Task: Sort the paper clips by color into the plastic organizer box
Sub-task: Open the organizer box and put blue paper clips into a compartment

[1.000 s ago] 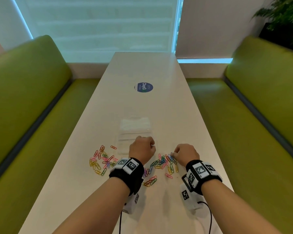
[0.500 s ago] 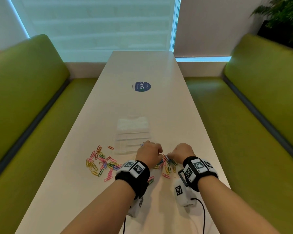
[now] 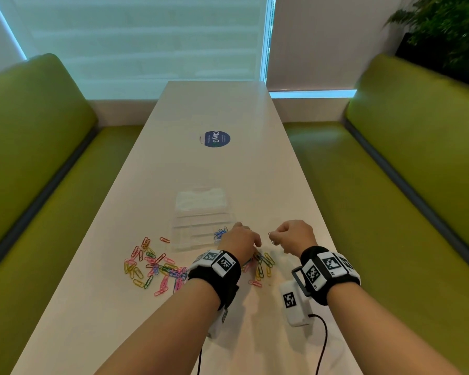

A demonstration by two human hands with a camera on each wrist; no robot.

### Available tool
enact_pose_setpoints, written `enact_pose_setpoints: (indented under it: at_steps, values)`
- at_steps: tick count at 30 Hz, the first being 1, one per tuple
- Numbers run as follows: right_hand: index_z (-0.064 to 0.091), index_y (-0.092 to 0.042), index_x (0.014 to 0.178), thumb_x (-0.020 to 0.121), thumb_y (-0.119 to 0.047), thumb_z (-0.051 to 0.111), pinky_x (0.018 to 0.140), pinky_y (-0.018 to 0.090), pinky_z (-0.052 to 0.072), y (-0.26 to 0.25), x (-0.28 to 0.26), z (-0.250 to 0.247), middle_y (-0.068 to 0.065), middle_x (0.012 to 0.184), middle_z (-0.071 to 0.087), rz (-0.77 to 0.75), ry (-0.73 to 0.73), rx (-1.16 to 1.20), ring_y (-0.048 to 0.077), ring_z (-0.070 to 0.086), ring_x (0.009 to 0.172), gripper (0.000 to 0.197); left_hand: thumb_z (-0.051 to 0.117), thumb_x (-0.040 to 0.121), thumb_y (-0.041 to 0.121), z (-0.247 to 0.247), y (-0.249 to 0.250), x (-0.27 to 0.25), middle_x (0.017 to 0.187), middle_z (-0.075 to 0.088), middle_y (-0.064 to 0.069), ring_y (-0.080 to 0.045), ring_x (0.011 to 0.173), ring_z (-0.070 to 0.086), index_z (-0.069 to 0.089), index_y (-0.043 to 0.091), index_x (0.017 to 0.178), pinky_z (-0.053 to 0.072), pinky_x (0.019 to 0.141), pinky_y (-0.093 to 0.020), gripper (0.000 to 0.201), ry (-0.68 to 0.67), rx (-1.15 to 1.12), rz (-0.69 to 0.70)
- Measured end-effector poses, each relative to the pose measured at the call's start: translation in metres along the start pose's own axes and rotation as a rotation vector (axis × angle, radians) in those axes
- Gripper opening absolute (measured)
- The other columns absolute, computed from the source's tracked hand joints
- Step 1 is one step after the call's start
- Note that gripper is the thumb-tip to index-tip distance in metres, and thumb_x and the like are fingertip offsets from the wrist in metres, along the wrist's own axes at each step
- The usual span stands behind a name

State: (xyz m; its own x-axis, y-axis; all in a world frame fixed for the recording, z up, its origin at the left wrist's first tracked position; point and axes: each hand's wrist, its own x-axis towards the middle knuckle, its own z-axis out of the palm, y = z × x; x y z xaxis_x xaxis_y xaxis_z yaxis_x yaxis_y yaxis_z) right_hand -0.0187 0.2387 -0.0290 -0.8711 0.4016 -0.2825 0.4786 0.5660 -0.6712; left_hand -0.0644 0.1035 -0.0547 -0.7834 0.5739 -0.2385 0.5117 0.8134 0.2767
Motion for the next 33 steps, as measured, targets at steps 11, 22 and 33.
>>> enact_pose_setpoints:
  at_steps: [11, 22, 33]
  values:
    - [0.06, -0.015, 0.066, 0.081, -0.018, 0.064, 0.038, 0.01, 0.036, 0.007, -0.001, -0.004, 0.002, 0.082, 0.068, 0.01, -0.035, -0.018, 0.007, 0.053, 0.055, 0.015, 0.064, 0.087, 0.023, -0.005, 0.0, 0.014, 0.118, 0.06, -0.007, -0.021, 0.119, 0.049, 0.07, 0.024, 0.105, 0.046, 0.091, -0.035, 0.019, -0.128, 0.045, -0.03]
    - [0.06, -0.014, 0.069, 0.08, -0.016, 0.062, 0.039, 0.012, 0.036, 0.006, -0.002, -0.004, -0.001, 0.073, 0.068, 0.015, -0.048, -0.025, 0.009, 0.057, 0.048, 0.011, 0.064, 0.086, 0.019, -0.014, 0.0, 0.006, 0.106, 0.071, -0.003, -0.02, 0.1, 0.065, 0.073, 0.017, 0.1, 0.055, 0.084, -0.033, 0.016, -0.122, -0.04, -0.032]
    - [0.072, -0.007, 0.094, 0.086, -0.009, 0.057, 0.082, 0.033, 0.055, -0.037, 0.011, 0.035, 0.0, 0.082, 0.061, -0.16, -0.057, -0.02, 0.016, 0.056, 0.077, 0.017, 0.053, 0.09, 0.025, -0.048, -0.06, -0.033, 0.104, 0.069, 0.0, -0.02, 0.098, 0.062, 0.071, 0.017, 0.096, 0.052, 0.081, -0.031, 0.02, 0.139, -0.088, -0.187]
